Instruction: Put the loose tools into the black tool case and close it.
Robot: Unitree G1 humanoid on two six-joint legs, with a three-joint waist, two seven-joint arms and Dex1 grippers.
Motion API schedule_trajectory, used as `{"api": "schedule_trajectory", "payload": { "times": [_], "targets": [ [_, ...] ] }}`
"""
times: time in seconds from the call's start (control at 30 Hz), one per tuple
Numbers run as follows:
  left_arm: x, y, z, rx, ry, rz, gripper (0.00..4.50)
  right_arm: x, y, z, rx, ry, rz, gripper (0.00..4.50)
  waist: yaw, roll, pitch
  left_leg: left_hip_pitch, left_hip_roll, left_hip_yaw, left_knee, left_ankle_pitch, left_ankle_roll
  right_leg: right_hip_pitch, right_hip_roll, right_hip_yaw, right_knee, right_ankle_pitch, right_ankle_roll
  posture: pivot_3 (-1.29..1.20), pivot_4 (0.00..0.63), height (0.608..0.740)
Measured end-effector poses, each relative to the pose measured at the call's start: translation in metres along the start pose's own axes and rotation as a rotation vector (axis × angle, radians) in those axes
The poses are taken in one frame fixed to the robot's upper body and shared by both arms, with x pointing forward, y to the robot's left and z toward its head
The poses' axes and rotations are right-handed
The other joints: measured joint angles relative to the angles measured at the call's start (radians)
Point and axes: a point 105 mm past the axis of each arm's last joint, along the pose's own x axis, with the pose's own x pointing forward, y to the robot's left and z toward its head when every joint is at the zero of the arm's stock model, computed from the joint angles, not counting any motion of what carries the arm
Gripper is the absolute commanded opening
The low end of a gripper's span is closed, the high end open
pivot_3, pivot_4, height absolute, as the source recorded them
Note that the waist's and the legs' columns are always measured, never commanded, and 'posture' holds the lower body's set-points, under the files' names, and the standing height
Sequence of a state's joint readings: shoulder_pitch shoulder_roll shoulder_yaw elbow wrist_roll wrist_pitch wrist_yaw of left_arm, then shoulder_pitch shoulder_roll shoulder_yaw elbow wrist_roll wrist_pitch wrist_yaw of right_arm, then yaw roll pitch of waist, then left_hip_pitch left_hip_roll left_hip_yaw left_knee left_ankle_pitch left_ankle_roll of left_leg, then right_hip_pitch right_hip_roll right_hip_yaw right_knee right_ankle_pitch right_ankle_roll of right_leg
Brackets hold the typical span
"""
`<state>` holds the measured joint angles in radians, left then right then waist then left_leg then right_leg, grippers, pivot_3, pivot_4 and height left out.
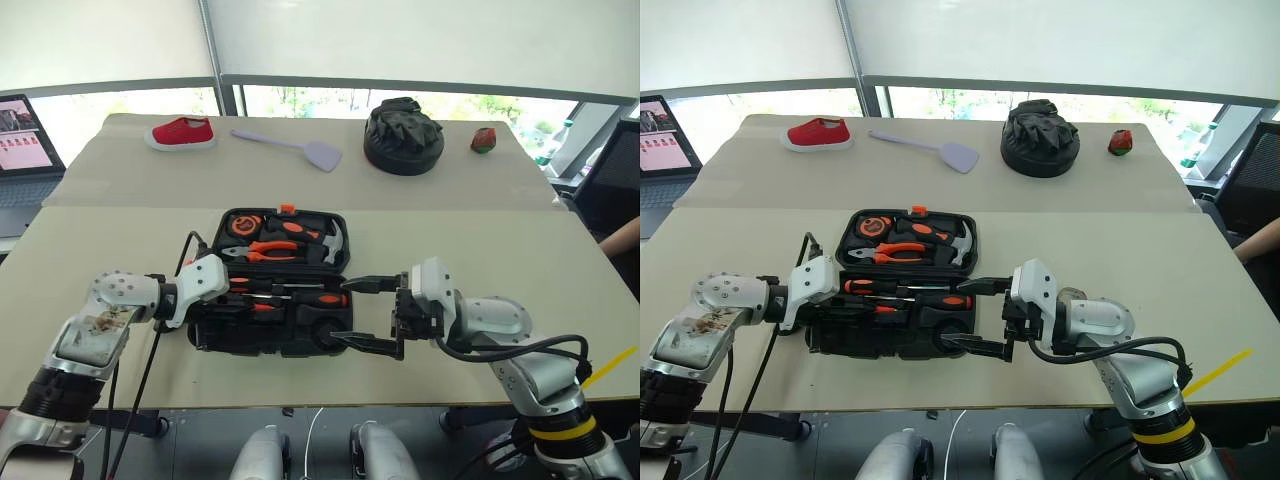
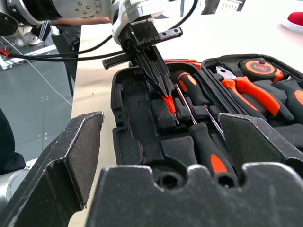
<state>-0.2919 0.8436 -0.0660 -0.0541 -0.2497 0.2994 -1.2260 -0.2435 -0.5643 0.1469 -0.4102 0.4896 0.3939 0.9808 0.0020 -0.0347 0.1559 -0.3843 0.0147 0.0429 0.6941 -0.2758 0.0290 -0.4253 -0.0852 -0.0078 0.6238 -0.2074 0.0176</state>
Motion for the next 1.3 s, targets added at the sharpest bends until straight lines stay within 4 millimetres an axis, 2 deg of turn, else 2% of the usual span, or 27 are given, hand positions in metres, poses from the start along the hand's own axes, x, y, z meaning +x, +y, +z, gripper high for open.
{"api": "schedule_trajectory", "payload": {
  "times": [0.1, 0.27, 0.33, 0.83, 1.1, 1.3],
  "targets": [
    [0.001, -0.003, 0.000, -0.032, -0.038, -0.008, 0.12, 0.000, 0.000, 0.000, 0.002, 0.000, -0.001, 4.50, 0.001, 0.000, 0.000, 0.000, 0.000, 0.000, 0.000, 0.000, 0.000, 0.000, 0.000, 0.000, 0.000, 0.000, 0.000, 0.00, 0.150, 0.740],
    [-0.007, 0.015, 0.007, -0.029, -0.075, 0.095, 0.12, 0.000, -0.001, -0.001, 0.007, 0.000, -0.003, 4.50, 0.009, 0.000, 0.000, -0.001, 0.000, 0.000, 0.001, 0.000, 0.000, 0.000, 0.000, 0.000, 0.000, 0.000, 0.000, 0.00, 0.150, 0.740],
    [-0.007, 0.016, 0.008, -0.022, -0.078, 0.105, 0.12, 0.000, -0.001, -0.001, 0.007, -0.001, -0.003, 4.50, 0.008, 0.000, 0.000, -0.001, -0.001, 0.000, 0.001, 0.000, 0.000, 0.000, -0.001, 0.000, 0.000, 0.000, 0.000, 0.00, 0.150, 0.740],
    [0.000, 0.011, -0.003, -0.033, -0.012, 0.110, 0.12, 0.000, -0.001, -0.002, 0.008, 0.001, -0.006, 4.50, 0.008, 0.000, 0.000, 0.000, 0.000, 0.000, 0.000, 0.000, 0.000, 0.000, 0.000, 0.000, 0.000, 0.000, 0.000, 0.00, 0.150, 0.740],
    [-0.001, -0.004, -0.015, -0.091, 0.018, 0.049, 0.12, 0.000, -0.002, -0.002, 0.008, 0.001, -0.007, 4.50, 0.005, 0.001, 0.000, 0.002, 0.000, 0.000, 0.000, 0.000, 0.000, 0.001, 0.000, 0.001, 0.000, 0.000, 0.000, 0.00, 0.150, 0.740],
    [0.000, -0.003, -0.014, -0.087, 0.011, 0.062, 0.12, 0.001, -0.001, -0.002, 0.009, -0.002, -0.007, 4.50, 0.007, 0.001, 0.000, 0.001, 0.000, 0.000, 0.000, 0.000, 0.000, 0.001, -0.001, 0.001, 0.000, 0.000, 0.000, 0.00, 0.150, 0.740]
  ]
}}
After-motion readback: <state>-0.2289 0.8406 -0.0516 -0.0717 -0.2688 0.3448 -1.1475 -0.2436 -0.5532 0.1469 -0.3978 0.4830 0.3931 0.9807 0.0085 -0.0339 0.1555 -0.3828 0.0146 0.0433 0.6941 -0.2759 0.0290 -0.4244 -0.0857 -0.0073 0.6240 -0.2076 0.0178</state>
